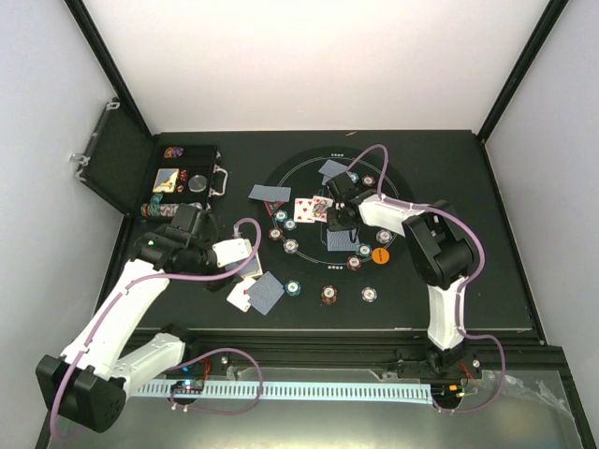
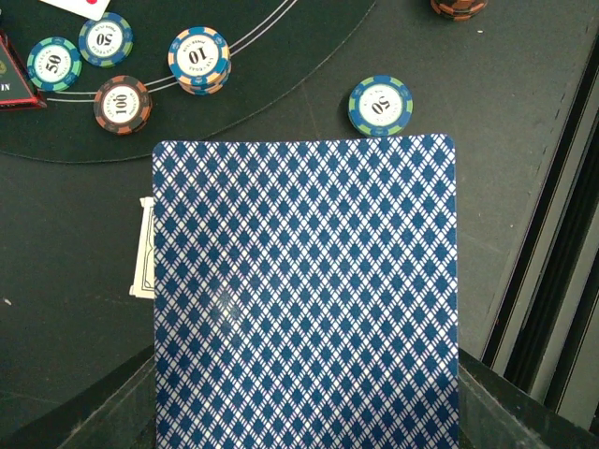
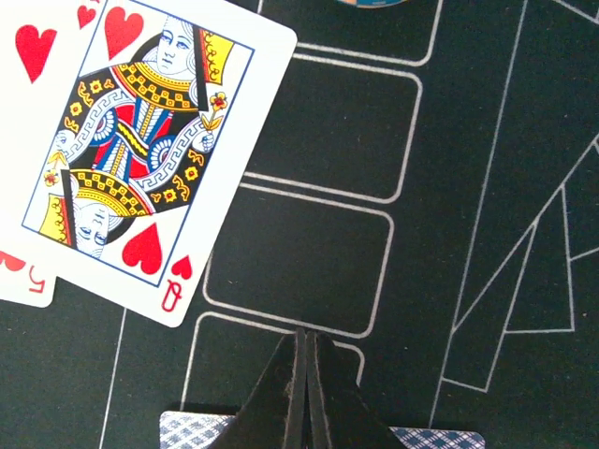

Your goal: Distribute texas hold em gaming equipment

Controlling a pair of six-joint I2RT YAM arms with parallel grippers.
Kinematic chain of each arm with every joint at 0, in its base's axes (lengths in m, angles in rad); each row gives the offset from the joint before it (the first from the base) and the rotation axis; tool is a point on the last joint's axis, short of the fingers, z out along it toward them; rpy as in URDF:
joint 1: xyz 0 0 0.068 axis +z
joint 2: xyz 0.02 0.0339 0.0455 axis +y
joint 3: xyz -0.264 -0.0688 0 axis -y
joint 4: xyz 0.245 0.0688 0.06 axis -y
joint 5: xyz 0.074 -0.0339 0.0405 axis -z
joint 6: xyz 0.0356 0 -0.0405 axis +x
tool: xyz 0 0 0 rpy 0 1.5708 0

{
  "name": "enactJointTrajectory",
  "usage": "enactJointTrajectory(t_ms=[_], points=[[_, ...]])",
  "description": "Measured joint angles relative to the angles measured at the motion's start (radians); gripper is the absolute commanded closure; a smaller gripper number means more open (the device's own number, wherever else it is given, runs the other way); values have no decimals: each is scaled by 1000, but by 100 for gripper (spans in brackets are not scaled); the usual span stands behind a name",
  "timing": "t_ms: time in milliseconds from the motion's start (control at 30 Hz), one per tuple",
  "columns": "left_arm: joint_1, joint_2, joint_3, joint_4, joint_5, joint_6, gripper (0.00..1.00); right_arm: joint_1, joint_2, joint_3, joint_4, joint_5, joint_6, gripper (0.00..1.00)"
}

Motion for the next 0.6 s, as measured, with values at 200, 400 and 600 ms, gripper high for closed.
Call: enactJointTrajectory(t_ms=[200, 400, 600], points=[[0, -13, 0, 0, 0, 0, 98, 7, -32, -71, 79, 4, 29, 99], [0, -26, 0, -1, 0, 0, 98, 39, -85, -151, 120, 5, 64, 99], [0, -50, 0, -2, 0, 0, 98, 82, -149, -238, 132, 1, 106, 99]])
